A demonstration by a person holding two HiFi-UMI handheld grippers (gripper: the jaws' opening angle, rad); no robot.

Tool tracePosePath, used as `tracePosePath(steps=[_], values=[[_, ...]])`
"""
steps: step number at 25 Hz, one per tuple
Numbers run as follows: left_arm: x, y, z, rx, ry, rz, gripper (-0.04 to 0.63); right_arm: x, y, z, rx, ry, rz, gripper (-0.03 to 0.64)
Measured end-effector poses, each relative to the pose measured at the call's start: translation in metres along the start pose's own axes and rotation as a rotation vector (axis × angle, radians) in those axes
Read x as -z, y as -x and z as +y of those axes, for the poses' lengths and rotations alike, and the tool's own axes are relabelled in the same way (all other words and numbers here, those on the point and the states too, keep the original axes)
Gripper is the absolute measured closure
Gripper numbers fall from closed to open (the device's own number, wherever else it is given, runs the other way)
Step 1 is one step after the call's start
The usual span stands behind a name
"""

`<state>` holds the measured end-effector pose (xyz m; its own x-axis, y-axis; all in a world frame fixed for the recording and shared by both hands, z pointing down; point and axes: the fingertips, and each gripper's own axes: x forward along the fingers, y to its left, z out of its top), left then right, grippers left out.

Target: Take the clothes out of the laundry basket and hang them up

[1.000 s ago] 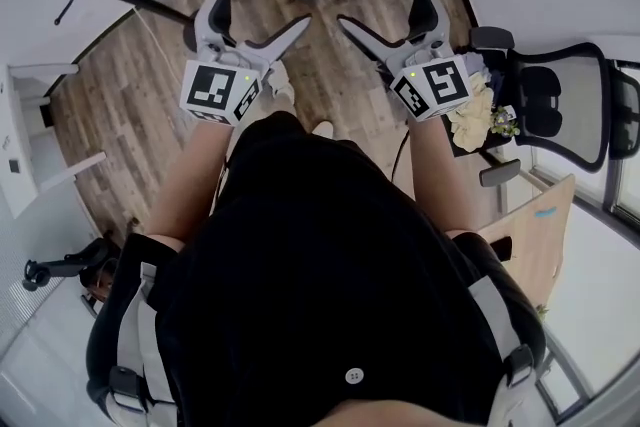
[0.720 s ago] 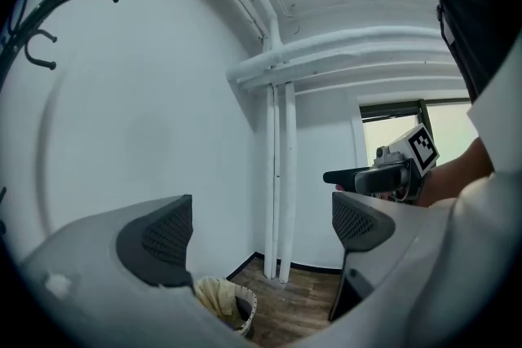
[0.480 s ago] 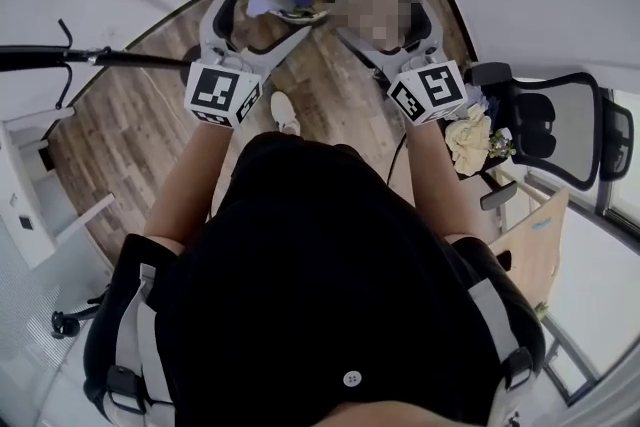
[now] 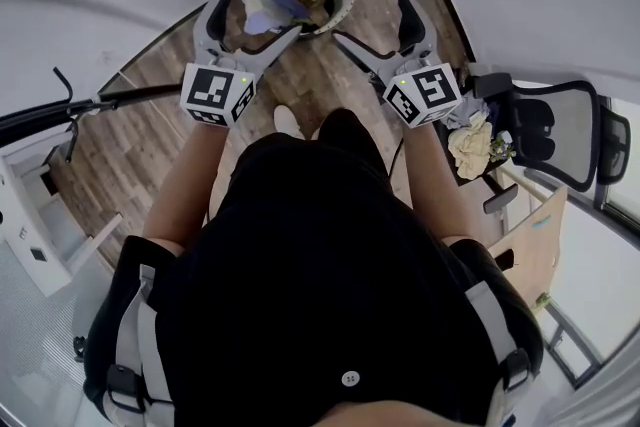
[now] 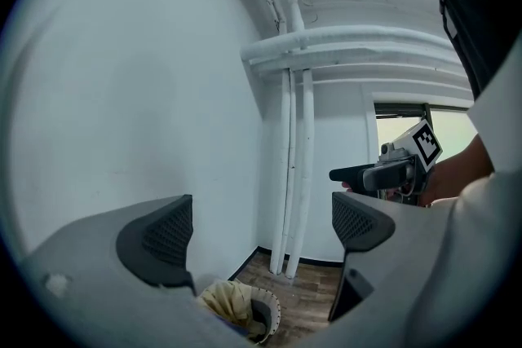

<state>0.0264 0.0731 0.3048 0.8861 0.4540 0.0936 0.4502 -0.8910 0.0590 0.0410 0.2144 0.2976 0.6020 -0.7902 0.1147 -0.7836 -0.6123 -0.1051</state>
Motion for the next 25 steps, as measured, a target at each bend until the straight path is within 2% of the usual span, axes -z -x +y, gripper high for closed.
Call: tracePosePath(steps=[7, 12, 15, 22, 25], values=[[0.014, -0.064, 0.033, 0.001, 0.020, 0.026, 0.060, 0.015, -0.047, -0.060, -0.010, -0.043, 0.017, 0.054], [0.022, -0.134, 0.056, 0.016, 0.025, 0.041, 0.061, 0.033, -0.088, -0.123, -0.035, -0.053, 0.053, 0.058], [0.031, -0.178, 0.065, 0.029, 0.008, 0.086, 0.061, 0.040, -0.111, -0.160, -0.050, -0.054, 0.077, 0.061], [0.069, -0.265, 0.097, 0.015, 0.019, 0.141, 0.063, 0.081, -0.160, -0.237, -0.101, -0.056, 0.147, 0.063], [0.098, -0.294, 0.119, 0.010, 0.024, 0.186, 0.063, 0.108, -0.185, -0.266, -0.108, -0.066, 0.183, 0.063]])
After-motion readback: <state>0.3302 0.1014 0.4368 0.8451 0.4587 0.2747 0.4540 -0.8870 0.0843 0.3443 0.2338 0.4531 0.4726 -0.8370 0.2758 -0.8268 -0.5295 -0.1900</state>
